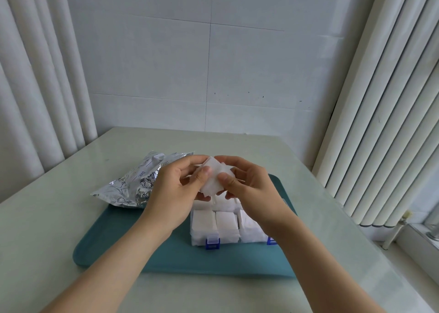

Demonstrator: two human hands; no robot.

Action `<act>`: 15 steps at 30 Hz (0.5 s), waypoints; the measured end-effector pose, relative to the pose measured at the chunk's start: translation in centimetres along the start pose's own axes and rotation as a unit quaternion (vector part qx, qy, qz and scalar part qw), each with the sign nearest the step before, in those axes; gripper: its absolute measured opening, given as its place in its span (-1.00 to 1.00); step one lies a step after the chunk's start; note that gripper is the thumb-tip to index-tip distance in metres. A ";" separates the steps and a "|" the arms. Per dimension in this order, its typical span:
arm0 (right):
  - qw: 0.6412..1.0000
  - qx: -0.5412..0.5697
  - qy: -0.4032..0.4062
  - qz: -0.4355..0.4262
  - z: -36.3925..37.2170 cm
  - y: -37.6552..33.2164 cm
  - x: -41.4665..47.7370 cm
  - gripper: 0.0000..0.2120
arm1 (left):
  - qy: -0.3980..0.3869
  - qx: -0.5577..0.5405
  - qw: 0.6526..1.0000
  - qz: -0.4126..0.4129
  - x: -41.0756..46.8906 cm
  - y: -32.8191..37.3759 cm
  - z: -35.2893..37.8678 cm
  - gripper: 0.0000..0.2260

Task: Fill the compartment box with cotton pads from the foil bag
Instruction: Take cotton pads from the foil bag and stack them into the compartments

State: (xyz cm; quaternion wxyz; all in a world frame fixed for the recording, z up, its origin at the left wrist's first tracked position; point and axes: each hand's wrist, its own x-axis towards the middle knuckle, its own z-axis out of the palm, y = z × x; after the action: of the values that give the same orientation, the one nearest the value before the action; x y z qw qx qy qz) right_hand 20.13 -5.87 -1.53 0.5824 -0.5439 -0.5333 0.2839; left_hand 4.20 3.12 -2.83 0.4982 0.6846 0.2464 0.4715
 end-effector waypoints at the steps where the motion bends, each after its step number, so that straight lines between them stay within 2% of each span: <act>1: 1.000 -0.005 0.011 -0.006 0.1 0.0 0.0 -0.76 | 0.004 -0.008 1.000 -0.006 0.0 0.0 0.0 -0.84; 5: 0.998 -0.025 0.058 -0.026 0.1 0.1 0.1 -0.82 | 0.005 -0.078 0.995 -0.063 0.1 0.2 0.1 -0.78; 10: 0.999 -0.049 0.008 -0.010 0.0 0.4 0.1 -0.79 | 0.022 -0.065 0.996 -0.065 0.0 0.0 -0.1 -0.90; 12: 0.997 -0.073 -0.012 0.003 -0.1 0.5 0.1 -0.82 | 0.041 -0.055 0.996 -0.059 0.0 0.0 -0.1 -0.89; 15: 0.996 -0.088 0.014 0.027 -0.2 0.6 0.2 -0.87 | 0.083 -0.058 0.993 -0.065 0.2 0.0 -0.2 -0.93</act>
State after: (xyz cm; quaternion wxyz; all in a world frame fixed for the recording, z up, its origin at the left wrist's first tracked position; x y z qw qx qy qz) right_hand 20.50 -5.57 -2.01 0.5316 -0.6109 -0.5335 0.2441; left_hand 4.07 3.37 -2.80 0.5448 0.5955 0.3028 0.5068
